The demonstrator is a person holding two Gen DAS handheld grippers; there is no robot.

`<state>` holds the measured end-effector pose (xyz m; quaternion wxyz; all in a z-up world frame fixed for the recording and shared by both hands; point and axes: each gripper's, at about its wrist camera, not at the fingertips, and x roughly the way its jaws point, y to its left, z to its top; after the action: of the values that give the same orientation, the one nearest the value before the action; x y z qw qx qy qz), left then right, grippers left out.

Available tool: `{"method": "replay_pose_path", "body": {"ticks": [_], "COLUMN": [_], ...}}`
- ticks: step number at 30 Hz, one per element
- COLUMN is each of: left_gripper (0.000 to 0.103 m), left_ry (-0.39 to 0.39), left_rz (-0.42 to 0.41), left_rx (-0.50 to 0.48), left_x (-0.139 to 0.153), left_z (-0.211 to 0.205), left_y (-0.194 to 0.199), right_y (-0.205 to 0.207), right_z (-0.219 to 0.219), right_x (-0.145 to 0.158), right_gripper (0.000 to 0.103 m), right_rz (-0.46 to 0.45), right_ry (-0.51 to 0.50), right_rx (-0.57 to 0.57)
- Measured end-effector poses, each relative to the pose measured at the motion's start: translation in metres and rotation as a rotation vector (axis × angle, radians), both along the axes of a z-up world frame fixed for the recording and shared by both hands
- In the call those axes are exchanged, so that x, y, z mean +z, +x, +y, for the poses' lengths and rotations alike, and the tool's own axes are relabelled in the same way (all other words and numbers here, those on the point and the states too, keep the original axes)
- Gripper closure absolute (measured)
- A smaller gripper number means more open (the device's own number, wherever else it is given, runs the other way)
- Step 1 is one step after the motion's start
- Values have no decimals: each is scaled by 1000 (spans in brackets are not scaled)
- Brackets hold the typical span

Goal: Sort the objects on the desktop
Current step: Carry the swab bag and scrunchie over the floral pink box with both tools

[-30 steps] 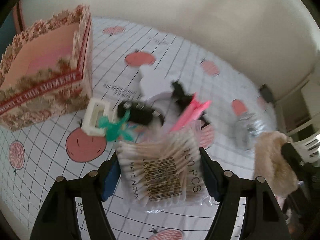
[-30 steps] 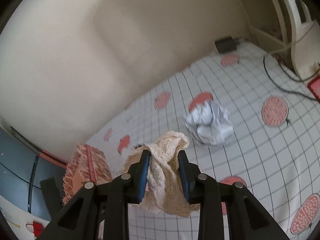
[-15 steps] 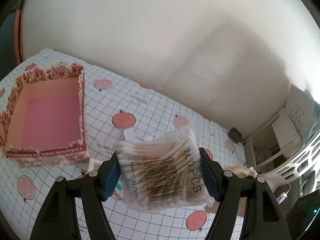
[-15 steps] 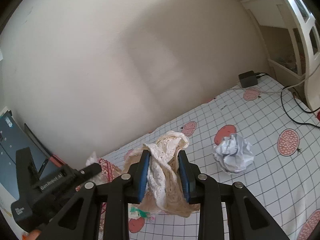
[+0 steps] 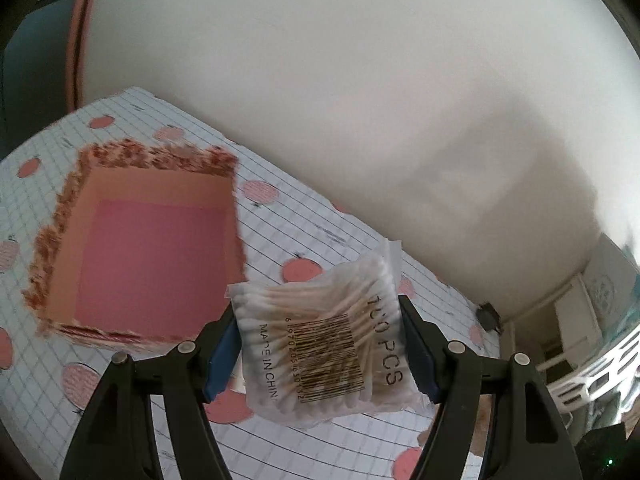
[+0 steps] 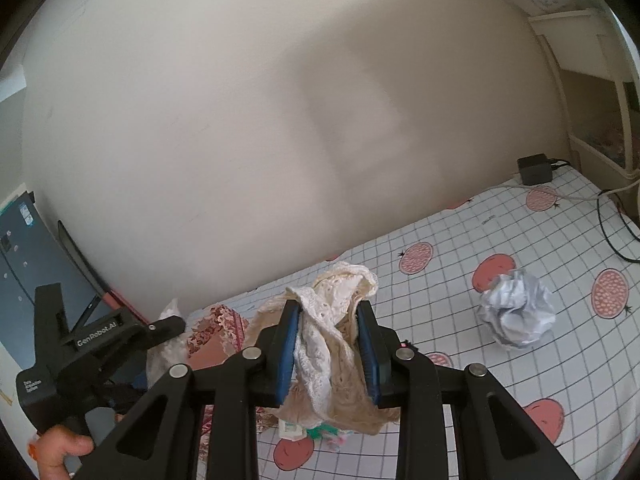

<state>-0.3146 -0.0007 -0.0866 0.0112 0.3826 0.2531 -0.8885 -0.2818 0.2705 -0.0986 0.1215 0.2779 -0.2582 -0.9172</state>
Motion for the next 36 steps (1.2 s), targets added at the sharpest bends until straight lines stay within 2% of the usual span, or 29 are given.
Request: {"method": "replay_pose_path", "body": {"ticks": [14, 20, 29, 36], "left_gripper": [30, 30, 30, 30], "left_ry": [72, 102, 105, 80], "left_rz": [-21, -34, -40, -25], "left_rx": [165, 210, 228, 242], "left_x": [-23, -33, -46, -51], "left_z": [-93, -122, -141, -152], "left_y": [14, 21, 34, 37], "right_y": [-6, 2, 5, 4], "right_z": [-78, -111, -151, -179], "right_x": [-4, 6, 9, 4], "right_gripper": [72, 72, 72, 72], "right_rz": [-5, 51, 103, 92], "right_ry": [42, 79, 130, 195], "right_rx": [106, 137, 167, 201]}}
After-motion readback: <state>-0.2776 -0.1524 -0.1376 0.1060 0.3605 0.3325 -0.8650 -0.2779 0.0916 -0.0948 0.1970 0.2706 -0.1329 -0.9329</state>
